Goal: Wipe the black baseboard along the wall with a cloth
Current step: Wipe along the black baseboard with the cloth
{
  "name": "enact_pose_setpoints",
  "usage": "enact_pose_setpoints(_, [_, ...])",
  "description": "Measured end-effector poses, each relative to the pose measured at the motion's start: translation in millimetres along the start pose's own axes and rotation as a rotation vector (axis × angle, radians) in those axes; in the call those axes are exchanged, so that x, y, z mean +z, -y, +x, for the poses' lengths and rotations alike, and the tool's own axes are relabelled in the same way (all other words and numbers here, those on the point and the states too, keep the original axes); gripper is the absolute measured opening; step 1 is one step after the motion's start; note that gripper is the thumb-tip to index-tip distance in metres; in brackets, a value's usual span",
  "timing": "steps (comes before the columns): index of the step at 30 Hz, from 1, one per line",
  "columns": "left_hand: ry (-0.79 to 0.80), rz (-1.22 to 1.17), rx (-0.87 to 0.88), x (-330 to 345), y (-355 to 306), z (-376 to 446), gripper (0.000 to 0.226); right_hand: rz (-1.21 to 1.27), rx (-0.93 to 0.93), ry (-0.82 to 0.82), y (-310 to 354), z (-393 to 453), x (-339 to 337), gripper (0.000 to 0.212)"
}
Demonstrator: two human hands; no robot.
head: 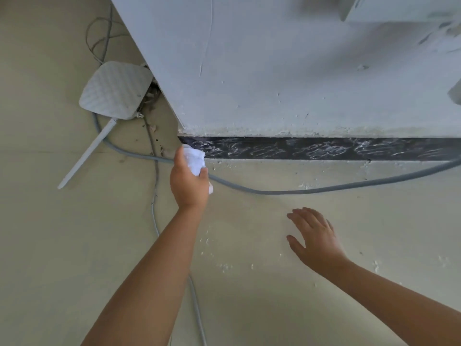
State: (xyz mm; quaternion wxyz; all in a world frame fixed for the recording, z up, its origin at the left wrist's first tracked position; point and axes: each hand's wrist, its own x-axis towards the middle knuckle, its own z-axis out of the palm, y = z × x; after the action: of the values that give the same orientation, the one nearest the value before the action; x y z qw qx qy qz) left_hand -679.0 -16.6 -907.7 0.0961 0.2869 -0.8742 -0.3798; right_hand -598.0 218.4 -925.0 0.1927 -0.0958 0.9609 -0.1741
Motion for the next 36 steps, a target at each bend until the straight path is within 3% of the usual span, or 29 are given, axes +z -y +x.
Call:
enact_pose_setpoints(5, [0.032, -0.021, 0.037, 12.5, 0.5, -6.0, 0.059, -0.134, 0.138, 0.008, -30.8, 4.4, 9.1, 0.058])
enact_pose_setpoints(12, [-0.037, 0.060, -0.147, 7.6, 9.9, 0.4, 0.047, -0.107, 0.252, 0.002, -36.0, 5.8, 23.4, 0.058])
enact_pose_setpoints(16, [-0.079, 0.055, -0.175, 4.9, 6.0, 4.4, 0.049, -0.174, 0.212, 0.039, -36.9, 7.7, 25.5, 0.098])
enact_pose_setpoints(18, [-0.075, 0.029, -0.144, 8.7, -2.9, 3.6, 0.052, -0.180, 0.220, 0.056, -38.1, 7.3, 27.6, 0.109])
enact_pose_setpoints(25, [-0.143, -0.031, -0.130, 28.7, -27.3, -4.3, 0.055, -0.210, 0.218, 0.123, -38.0, 7.8, 27.0, 0.110])
enact_pose_setpoints(31, [-0.109, -0.032, -0.020, 35.3, -25.2, -20.4, 0.059, -0.223, 0.225, 0.123, -37.1, 8.2, 27.0, 0.110])
enact_pose_setpoints(36, [-0.188, -0.124, -0.201, 26.6, -24.2, -6.6, 0.061, -0.240, 0.225, 0.121, -35.0, 8.3, 26.0, 0.095])
